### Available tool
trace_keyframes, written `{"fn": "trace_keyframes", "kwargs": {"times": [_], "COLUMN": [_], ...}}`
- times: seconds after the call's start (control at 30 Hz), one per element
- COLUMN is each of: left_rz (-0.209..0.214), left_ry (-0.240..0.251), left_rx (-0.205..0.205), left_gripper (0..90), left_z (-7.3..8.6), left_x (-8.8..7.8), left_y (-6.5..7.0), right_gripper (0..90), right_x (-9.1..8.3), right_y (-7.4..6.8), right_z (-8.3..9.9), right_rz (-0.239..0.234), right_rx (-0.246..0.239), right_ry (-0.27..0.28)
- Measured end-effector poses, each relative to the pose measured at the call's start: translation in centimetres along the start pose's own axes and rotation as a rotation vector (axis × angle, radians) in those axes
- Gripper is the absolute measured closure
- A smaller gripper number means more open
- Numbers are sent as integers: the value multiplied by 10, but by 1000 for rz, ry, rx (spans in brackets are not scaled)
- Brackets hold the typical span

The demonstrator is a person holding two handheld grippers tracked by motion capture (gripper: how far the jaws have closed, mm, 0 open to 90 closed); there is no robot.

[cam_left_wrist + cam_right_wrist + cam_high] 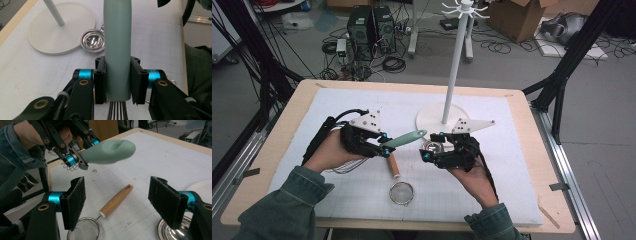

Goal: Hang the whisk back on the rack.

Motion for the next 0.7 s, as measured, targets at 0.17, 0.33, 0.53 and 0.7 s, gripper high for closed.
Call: {"fn": "trace_keyframes", "kwargs": {"times": [0.17,0.33,0.53,0.7], "left_rz": [2,10,16,12], "left_ry": [5,11,9,16], "left_rx": [4,-7,2,2], "left_gripper": [694,693,693,694], "left_z": [-3,-5,-9,-13], "left_x": [2,4,5,4], "left_y": [0,-2,-5,-6], "right_gripper": [304,312,326,338], "right_x": [1,3,10,11], "right_y": [-1,-1,-1,-2], "right_z": [-4,-7,-12,-14], "right_rz": [-12,-24,-43,-50], "right_rx": [2,5,14,15], "right_ry": [10,16,27,23]}}
Point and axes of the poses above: each handheld gripper's, and its own axes: x roughly forward along the jaws, z roughly out of its underside, y roughly to its right, the point moved 5 cm from there along x, roughly forward along the jaws, and after that the axes turned 4 degrees about x, right-handed, at the moved point
